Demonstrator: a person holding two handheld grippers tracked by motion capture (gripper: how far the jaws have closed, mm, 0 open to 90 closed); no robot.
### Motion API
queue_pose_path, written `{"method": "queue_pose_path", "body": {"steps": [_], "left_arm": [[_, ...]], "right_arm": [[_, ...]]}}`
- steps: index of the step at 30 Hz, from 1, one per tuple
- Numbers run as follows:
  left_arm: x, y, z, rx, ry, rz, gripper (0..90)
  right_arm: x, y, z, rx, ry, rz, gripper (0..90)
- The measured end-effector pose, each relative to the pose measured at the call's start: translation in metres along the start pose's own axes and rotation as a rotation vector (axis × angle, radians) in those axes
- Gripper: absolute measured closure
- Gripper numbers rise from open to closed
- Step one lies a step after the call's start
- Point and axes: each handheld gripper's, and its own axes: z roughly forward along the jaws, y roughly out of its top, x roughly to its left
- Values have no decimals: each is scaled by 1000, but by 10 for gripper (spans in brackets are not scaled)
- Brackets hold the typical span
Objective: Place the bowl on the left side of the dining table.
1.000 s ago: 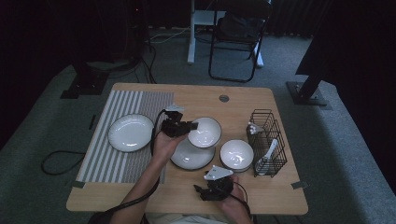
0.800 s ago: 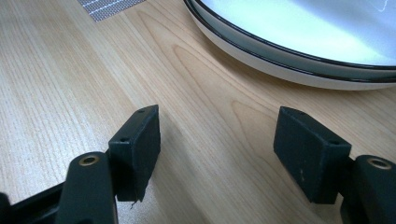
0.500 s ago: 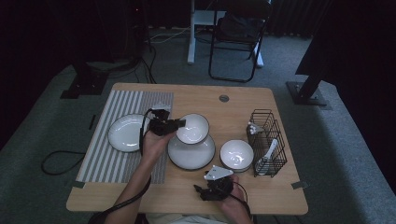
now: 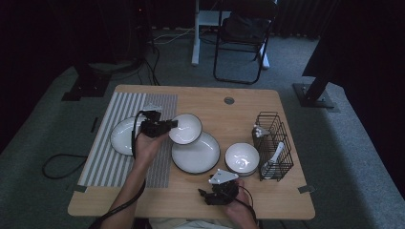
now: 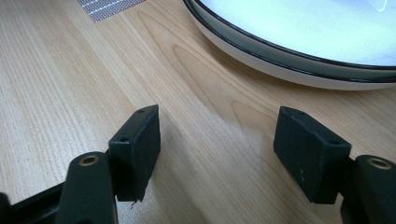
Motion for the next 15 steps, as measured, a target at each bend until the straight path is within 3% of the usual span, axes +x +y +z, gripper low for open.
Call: {"method": "queue_pose_path", "body": {"steps": [15], "left_arm": [[22, -3, -17, -11, 55, -22, 823]], "right_arm": [[0, 0, 0, -1, 0, 0, 313]]}}
